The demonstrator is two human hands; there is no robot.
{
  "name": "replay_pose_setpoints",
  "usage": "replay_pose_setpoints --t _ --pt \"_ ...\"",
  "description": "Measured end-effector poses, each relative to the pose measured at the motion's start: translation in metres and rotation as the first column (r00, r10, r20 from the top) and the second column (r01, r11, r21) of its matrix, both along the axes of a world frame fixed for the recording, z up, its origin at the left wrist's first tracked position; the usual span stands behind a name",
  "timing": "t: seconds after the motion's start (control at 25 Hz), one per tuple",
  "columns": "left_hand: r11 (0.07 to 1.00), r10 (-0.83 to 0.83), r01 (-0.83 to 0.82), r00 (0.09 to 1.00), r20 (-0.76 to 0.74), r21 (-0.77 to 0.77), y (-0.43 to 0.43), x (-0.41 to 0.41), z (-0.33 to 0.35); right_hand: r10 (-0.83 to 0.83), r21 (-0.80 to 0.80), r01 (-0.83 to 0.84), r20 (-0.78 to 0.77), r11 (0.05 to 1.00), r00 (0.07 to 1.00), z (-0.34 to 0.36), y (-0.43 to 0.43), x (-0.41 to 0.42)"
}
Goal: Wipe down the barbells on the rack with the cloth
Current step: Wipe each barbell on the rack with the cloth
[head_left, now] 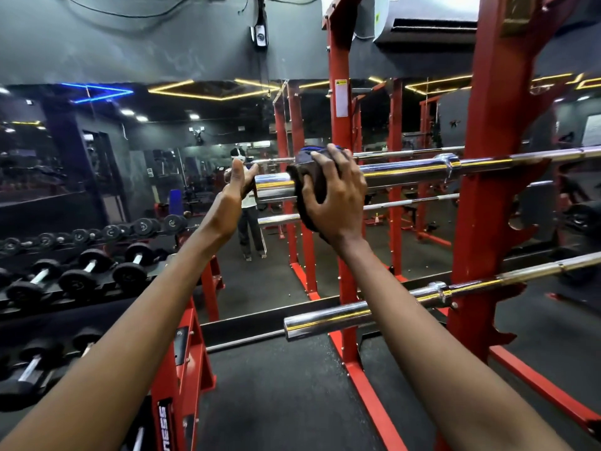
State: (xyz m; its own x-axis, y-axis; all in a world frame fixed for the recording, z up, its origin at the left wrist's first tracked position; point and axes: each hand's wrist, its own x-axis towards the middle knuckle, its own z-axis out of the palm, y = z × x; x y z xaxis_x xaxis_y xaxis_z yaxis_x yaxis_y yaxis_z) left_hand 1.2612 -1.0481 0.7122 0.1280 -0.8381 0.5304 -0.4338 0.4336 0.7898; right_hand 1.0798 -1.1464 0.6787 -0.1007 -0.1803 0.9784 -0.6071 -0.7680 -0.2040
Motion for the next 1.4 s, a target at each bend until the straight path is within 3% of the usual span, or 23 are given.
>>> replay_pose_setpoints --t 0.16,0.24,0.36,0.48,0.56,0.64,0.88,1.04,1.12,1.28,1.36,1.4 --pt "0.976 0.208 -0.190 0.958 0.198 -0.106 -0.005 -0.006 0.005 0.007 0.164 -0.049 0.246 0.985 0.969 0.001 0.004 0.022" --pt "0.950 0.310 -0.291 0.927 0.212 -0.113 -0.010 -0.021 0.013 0.028 0.125 -0.050 0.172 0.991 0.985 -0.001 0.012 0.041" --pt "0.958 0.285 -0.284 0.952 0.109 -0.024 -0.023 -0.031 0.021 0.034 -0.027 -0.034 0.013 0.999 0.999 -0.012 0.003 0.037" --pt "0.949 0.316 -0.313 0.939 0.137 -0.042 -0.029 -0.031 0.019 0.072 0.058 -0.086 0.213 0.995 0.974 -0.020 -0.006 0.024" --pt "0.928 0.371 -0.358 0.904 0.211 -0.100 -0.029 -0.032 0.015 0.142 0.124 -0.211 0.415 0.970 0.899 -0.021 -0.002 0.029" --pt "0.918 0.394 -0.370 0.886 0.243 -0.140 -0.029 -0.031 0.012 0.236 0.087 -0.341 0.564 0.936 0.791 -0.015 0.005 0.039" --pt "0.915 0.398 -0.363 0.883 0.250 -0.175 -0.029 -0.029 0.010 0.294 -0.057 -0.492 0.859 0.869 0.419 -0.010 0.024 0.054" --pt "0.917 0.392 -0.357 0.888 0.239 -0.178 -0.029 -0.030 0.009 0.368 -0.196 -0.666 0.921 0.720 0.127 -0.006 0.030 0.054" --pt "0.918 0.389 -0.356 0.896 0.213 -0.176 -0.029 -0.032 0.009 0.325 -0.220 -0.749 0.946 0.625 -0.006 -0.007 0.027 0.055" --pt "0.926 0.369 -0.341 0.910 0.191 -0.164 -0.029 -0.029 0.010 0.103 -0.363 -0.913 0.932 0.188 -0.349 -0.003 0.036 0.059" --pt "0.938 0.337 -0.311 0.922 0.189 -0.153 -0.030 -0.025 0.012 -0.001 -0.446 -0.895 0.895 0.017 -0.446 0.002 0.033 0.064" --pt "0.947 0.314 -0.292 0.930 0.191 -0.137 -0.031 -0.023 0.013 -0.014 -0.449 -0.892 0.893 -0.046 -0.449 0.002 0.028 0.068"
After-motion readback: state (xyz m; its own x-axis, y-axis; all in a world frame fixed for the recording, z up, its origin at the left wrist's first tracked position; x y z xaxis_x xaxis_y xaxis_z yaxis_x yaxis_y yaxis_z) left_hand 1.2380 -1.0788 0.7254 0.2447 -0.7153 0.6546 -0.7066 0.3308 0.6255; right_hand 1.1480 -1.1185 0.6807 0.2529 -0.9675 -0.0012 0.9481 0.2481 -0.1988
